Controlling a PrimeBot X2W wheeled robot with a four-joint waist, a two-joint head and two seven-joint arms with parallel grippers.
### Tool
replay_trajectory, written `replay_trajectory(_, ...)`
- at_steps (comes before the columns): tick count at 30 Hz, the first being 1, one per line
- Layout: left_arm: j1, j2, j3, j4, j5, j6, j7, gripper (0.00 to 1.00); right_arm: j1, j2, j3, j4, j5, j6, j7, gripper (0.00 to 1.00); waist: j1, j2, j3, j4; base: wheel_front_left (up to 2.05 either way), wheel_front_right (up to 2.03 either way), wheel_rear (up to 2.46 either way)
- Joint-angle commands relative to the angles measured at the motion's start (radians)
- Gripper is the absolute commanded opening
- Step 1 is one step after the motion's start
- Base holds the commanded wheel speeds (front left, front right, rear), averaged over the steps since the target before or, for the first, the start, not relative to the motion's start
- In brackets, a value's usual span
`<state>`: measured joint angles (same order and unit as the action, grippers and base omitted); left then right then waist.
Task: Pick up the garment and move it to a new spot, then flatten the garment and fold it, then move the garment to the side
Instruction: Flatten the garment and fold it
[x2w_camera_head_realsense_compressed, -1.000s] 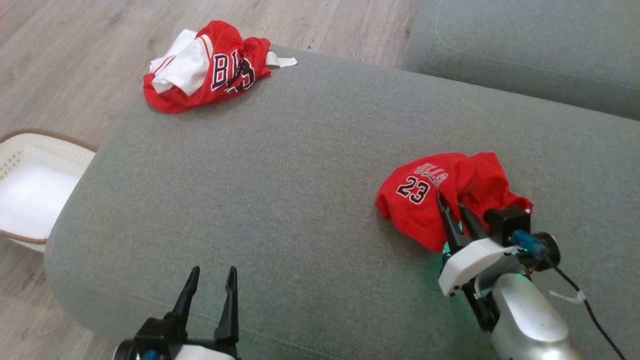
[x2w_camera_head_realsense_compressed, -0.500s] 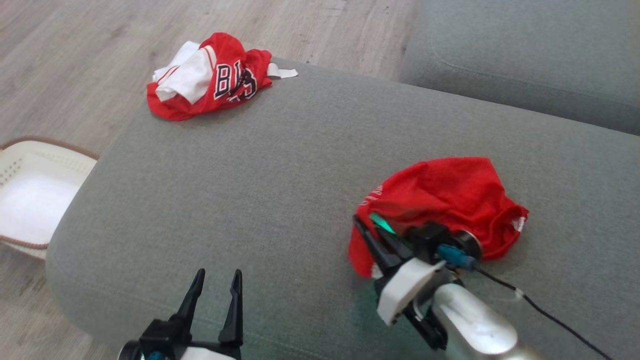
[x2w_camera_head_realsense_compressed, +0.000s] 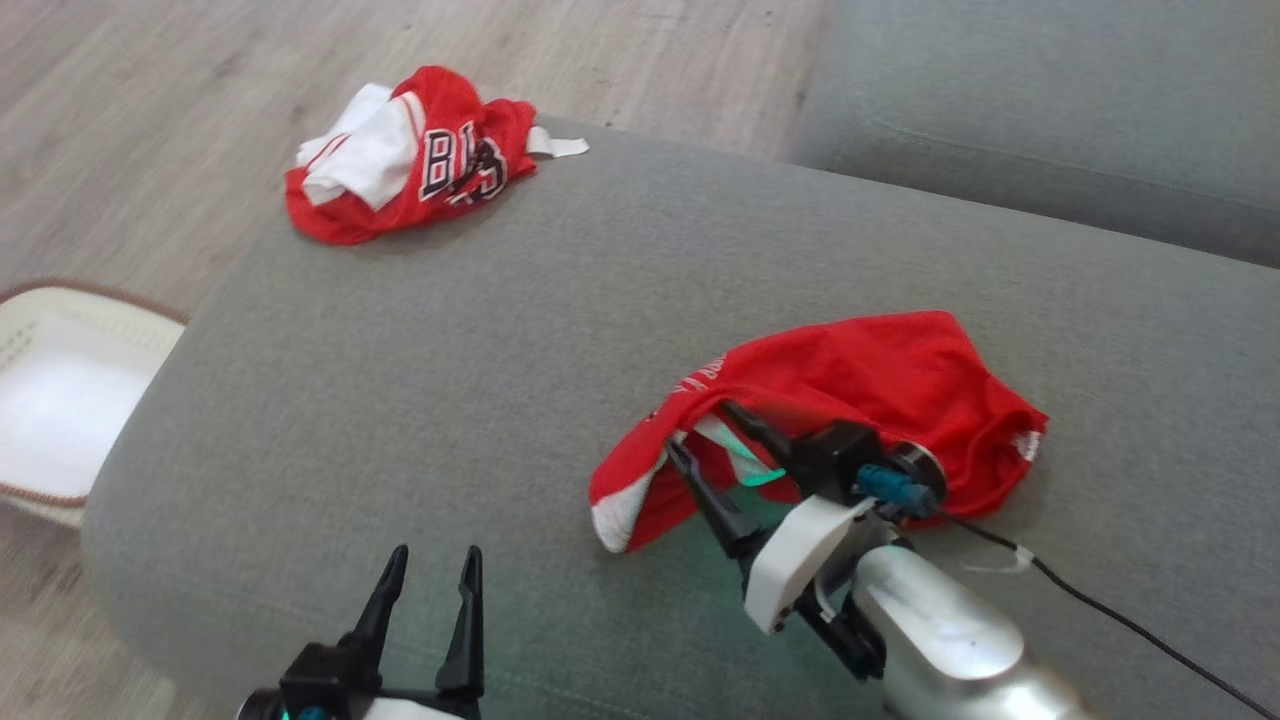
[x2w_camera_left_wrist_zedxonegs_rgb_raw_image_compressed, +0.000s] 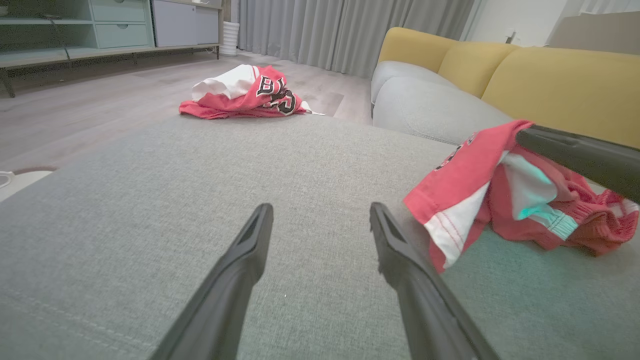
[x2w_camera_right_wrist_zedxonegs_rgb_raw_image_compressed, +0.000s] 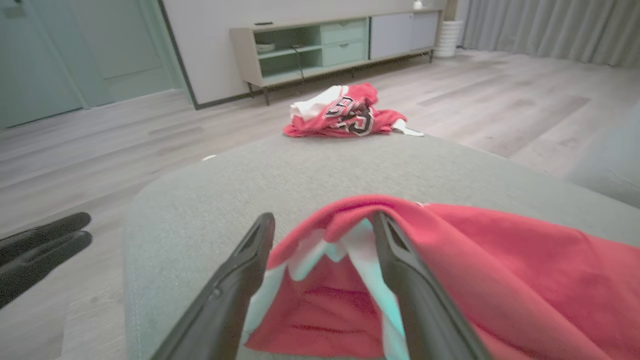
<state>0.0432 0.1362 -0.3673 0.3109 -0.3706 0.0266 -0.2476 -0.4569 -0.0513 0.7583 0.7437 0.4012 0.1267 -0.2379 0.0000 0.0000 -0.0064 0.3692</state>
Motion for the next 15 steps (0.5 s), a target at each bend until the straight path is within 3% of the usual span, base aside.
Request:
replay_trajectory(1, -0.034, -0.003, 0.031, -0.027, -0.004, 0.004, -0.008, 1.0, -0.038, 0.001, -0.013, -0.016, -0.011, 0.004, -0.013, 1.0, 0.0, 0.0, -0.008, -0.016, 0.0, 0.0, 0.0)
replay_trajectory(12, -0.019, 0.006, 0.041, -0.051, -0.006, 0.016, -0.011, 1.0, 0.159, 0.001, -0.263, -0.07, -0.165, 0.004, -0.024, 1.0, 0.0, 0.0, -0.014, -0.091, 0.0, 0.0, 0.0)
replay_trajectory(15, -0.019, 0.004, 0.037, -0.053, -0.006, 0.015, -0.012, 1.0, 0.21, 0.001, -0.286, -0.078, -0.185, 0.004, -0.024, 1.0, 0.0, 0.0, -0.001, -0.089, 0.0, 0.0, 0.0)
